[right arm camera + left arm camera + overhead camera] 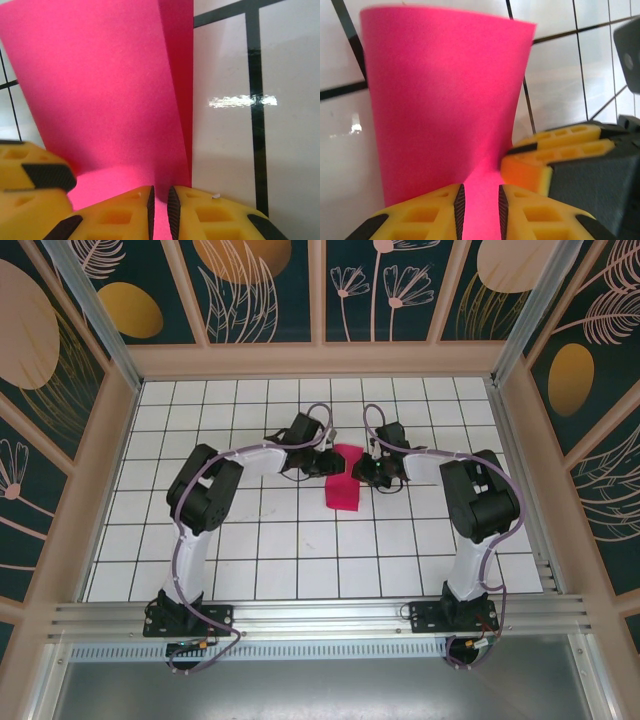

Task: Fold a paper plane with a square sheet of paper (fold left side to right side)
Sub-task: First fold the square sheet of paper in half at the center of the table, then hold the square sheet of paper at the center of the table.

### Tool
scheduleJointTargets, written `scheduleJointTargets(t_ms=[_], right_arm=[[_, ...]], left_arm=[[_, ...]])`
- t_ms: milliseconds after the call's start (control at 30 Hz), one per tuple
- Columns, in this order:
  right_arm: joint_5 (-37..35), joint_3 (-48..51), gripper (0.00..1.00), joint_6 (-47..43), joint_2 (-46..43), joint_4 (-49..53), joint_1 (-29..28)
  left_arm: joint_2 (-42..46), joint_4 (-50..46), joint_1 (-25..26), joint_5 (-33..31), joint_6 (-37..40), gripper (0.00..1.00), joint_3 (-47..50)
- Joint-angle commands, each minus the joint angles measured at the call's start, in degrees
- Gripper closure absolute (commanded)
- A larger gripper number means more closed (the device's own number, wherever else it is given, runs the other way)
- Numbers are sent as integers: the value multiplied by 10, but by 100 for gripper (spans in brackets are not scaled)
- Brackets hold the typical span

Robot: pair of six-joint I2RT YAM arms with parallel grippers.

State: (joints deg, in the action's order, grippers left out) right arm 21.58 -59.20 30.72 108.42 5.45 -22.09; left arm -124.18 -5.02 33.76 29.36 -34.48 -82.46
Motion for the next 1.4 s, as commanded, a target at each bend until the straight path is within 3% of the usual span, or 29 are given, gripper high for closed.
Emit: scheduleJointTargets(t_ms=[0,267,733,967,1167,1367], right_arm=[[-54,8,78,-12,44,55,-8],[-64,5,78,-20,50,69,-8],[-65,2,78,-25,50,76,-8],[-59,0,78,-24,50,72,-8],[-56,-2,78,-23,50,71,-8],[-56,-1,78,-22,49,72,-8]], left_arm=[[-19,-32,0,-27,18,72,-30],[-30,-40,-5,-65,18,71,-17],[4,-42,-37,-76,38,71,27],[51,-38,-38,-49,42,70,26],[104,52,-31,34,-9,70,76],[72,56,-9,30,-14,69,77]])
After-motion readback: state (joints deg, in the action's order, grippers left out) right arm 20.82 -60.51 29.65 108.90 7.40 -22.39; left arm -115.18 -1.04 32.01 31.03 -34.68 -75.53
